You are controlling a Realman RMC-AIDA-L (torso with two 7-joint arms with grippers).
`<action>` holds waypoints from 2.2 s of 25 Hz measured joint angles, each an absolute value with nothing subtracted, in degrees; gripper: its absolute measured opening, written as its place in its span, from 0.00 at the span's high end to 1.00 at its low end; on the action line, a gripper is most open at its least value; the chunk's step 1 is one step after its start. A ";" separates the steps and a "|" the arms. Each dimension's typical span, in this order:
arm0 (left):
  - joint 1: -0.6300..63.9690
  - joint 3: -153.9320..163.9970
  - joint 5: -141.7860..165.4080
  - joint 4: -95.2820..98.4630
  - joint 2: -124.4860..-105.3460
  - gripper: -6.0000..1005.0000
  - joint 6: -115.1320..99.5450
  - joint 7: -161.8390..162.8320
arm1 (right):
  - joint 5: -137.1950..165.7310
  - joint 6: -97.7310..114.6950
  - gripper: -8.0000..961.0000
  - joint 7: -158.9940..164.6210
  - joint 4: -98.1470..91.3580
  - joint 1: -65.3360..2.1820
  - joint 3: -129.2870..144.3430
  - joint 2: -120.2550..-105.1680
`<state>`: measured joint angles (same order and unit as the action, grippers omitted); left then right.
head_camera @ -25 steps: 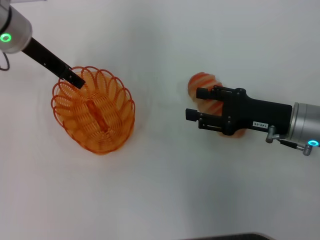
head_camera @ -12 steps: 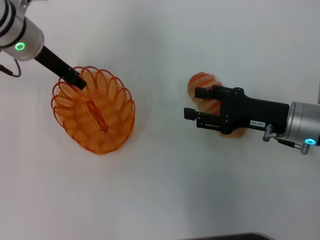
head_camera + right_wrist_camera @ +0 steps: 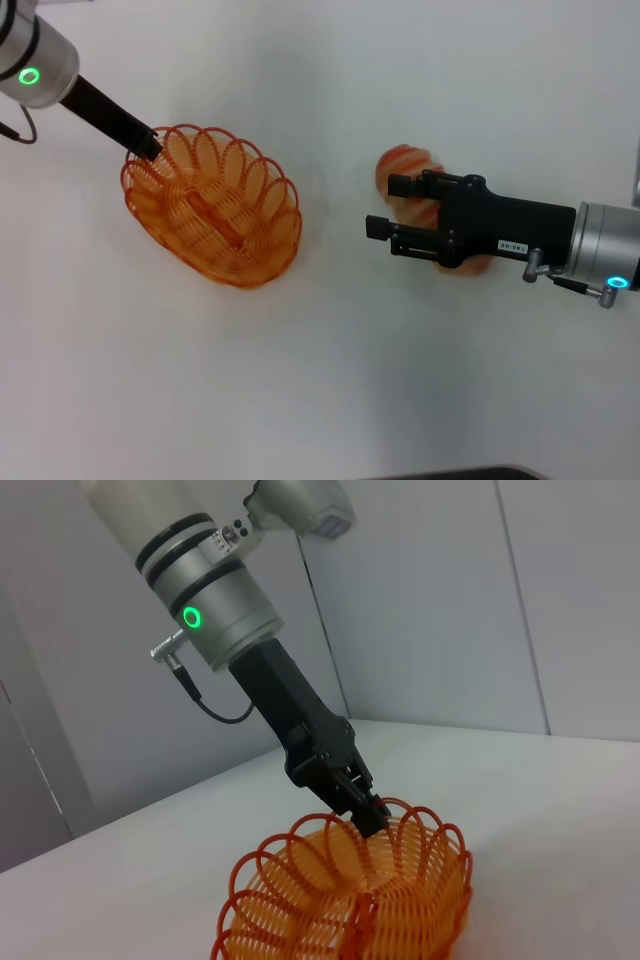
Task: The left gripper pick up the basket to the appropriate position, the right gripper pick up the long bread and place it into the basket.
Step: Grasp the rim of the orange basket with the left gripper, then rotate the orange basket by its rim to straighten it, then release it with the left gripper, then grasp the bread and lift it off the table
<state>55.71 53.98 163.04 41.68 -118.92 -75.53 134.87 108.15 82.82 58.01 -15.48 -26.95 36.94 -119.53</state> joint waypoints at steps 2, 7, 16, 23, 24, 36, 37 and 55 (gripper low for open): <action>55.75 52.47 163.04 41.71 -118.59 0.83 -76.14 135.83 | 108.30 82.82 0.29 57.97 -15.43 -26.99 36.99 -119.53; 55.94 44.87 163.03 43.92 -117.58 0.90 -80.82 141.03 | 108.41 83.09 0.30 57.89 -15.38 -26.99 37.00 -119.53; 50.71 35.08 162.02 51.47 -118.39 0.92 -86.97 154.91 | 108.10 84.77 0.30 57.28 -15.48 -26.17 35.88 -119.34; 43.13 35.37 159.18 60.58 -123.76 0.93 -86.07 160.86 | 108.09 84.61 0.31 55.72 -15.97 -25.75 33.96 -119.32; 42.24 35.84 158.47 61.32 -124.19 0.93 -85.63 161.44 | 108.09 84.48 0.31 55.43 -15.97 -25.78 33.89 -119.29; 33.11 41.93 146.22 62.62 -123.93 0.64 -83.84 159.94 | 108.13 83.35 0.32 57.18 -15.94 -27.22 33.88 -119.30; 32.33 41.56 144.87 63.23 -123.88 0.60 -83.69 157.95 | 108.10 83.33 0.32 58.15 -16.03 -27.40 33.70 -119.31; 21.70 23.09 119.74 48.35 -122.97 0.30 -102.84 79.46 | 127.59 91.68 0.33 121.59 -41.93 -38.33 38.29 -111.70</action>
